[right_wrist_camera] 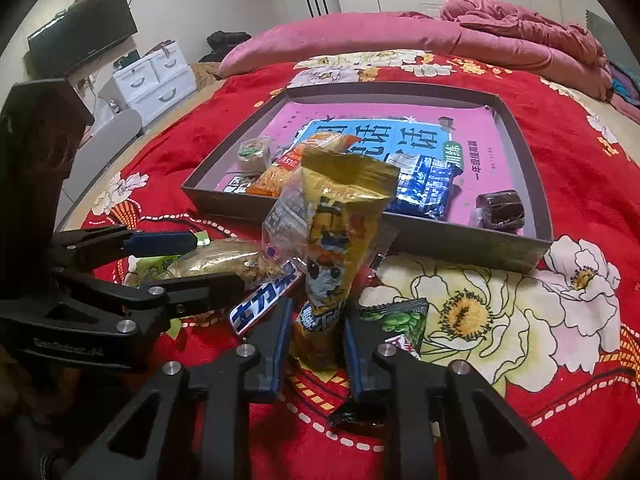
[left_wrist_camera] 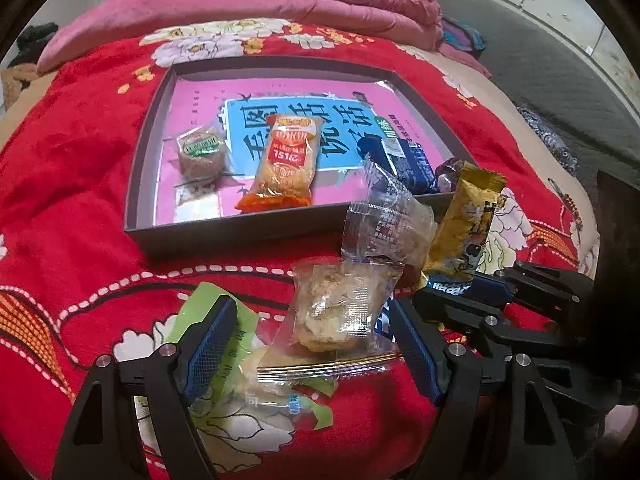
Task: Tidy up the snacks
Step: 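Grasp clear bag of crumbly pastry with left tool while right grasps gold-yellow snack bag, then lower the clear pastry bag onto the workbook with left while right carries yellow bag over tray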
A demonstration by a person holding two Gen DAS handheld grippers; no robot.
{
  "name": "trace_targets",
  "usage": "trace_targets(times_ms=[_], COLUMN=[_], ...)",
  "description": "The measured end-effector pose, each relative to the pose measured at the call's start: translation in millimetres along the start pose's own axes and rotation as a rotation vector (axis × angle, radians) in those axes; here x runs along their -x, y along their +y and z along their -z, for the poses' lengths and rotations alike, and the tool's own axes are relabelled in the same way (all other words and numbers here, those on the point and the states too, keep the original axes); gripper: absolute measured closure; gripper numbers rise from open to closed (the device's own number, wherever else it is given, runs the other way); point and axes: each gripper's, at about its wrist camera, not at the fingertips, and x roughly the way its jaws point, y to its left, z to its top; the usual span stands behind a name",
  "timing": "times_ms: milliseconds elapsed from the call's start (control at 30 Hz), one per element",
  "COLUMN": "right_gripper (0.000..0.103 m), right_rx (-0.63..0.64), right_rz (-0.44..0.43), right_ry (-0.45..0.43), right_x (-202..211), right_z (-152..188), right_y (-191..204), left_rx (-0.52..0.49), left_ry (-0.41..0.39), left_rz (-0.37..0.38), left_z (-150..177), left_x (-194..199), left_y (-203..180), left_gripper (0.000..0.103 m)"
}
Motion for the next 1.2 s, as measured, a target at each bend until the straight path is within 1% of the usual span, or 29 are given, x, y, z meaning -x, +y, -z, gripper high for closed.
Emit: trace_targets(times_ms=[100,167,200,233,367,467,600,800,967,1200], right_gripper=[0.080,0.082,0.082,0.085,0.086,0.086,0.086,0.086,0.086,0.086], right_rx=[-0.001,-0.002,-0.004,-0.007,-0.021,-0.030,-0.041,-0.063,-0.090,-0.120], right_rz=[-0.013,-0.017,-0.018,-0.020,-0.019,-0.017,-0.026,-0.037,-0.040,-0.036], right_ry=[-0.016,-0.026,-0.030,-0.034,-0.042,-0.046,-0.076,-0.124,-0.144,-0.173], right_x=[5,8,10,11,14,15,22,34,39,46], right_z=[-1,-2,-2,-3,-4,-4,-6,-10,-12,-15], right_y=[0,-1,-2,-2,-6,-8,-10,-16,-23,-32], left_rx=[0.015,0.023,0.026,0.029,0.025,0.002,0.000,0.015,0.041,0.089], left_ry=[-0.003,-0.012,-0.015,-0.013,0.020,0.025,0.013,-0.049,-0.078,-0.147], left_rz=[0.015,0.037,0.044,0.053,0.065,0.060,0.063,0.073,0.067,0.060], left_z=[-1,-2,-3,-3,-3,-3,-3,-5,-5,-5], left_x=[0,1,2,1,-7,-9,-6,11,20,38], left_y=[2,2,2,2,-2,-7,-8,-3,7,26], left_gripper=[0.023,0.026,0.033,0.040,0.049,0.053,0.055,0.056,0.056,0.056])
